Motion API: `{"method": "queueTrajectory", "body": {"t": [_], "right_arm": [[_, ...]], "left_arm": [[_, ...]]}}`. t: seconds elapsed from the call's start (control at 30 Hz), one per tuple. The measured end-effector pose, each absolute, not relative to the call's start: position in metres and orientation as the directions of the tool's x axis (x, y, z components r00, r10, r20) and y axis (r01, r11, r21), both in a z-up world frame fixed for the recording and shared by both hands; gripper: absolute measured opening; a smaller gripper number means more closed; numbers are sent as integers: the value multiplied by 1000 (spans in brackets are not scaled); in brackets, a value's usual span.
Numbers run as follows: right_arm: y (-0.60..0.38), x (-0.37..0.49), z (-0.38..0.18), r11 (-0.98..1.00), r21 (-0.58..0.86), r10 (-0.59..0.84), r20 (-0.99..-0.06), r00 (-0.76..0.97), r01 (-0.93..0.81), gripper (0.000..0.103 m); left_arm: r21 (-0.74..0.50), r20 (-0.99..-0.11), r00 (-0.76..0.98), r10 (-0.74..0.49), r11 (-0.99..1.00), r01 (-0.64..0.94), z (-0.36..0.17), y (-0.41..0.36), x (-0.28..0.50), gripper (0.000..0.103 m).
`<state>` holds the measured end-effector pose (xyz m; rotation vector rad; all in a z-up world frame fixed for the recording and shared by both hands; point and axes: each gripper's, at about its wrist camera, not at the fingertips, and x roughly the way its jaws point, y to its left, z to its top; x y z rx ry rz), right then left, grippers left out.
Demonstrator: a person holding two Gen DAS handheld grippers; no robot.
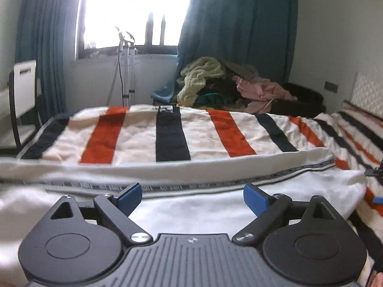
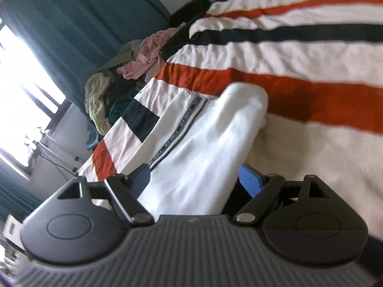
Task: Fold clothes
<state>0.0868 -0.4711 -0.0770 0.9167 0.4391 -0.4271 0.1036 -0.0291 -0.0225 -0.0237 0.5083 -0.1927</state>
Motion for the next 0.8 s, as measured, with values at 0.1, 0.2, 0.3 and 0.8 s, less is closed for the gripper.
{"method": "queueTrajectory", "body": {"t": [0.1,0.2,0.3,0.8], "right_arm": [[-482,81,-97,409,753,-114,-519,847,516,84],[-489,82,-120,262,829,-50,-500,865,494,84],[-496,87,-134,171,858,-14,-490,871,485,84],[-568,123,-180,48,918,118,-396,911,393,84]], "left_arm": [[-68,-505,845,-173,985,160,-37,-28,105,93],[-34,-532,835,-140,989,144,-50,-28,106,93],[-13,-576,813,-90,995,101,-66,-27,111,93],[25,-631,775,-48,996,82,-86,-40,122,93]]}}
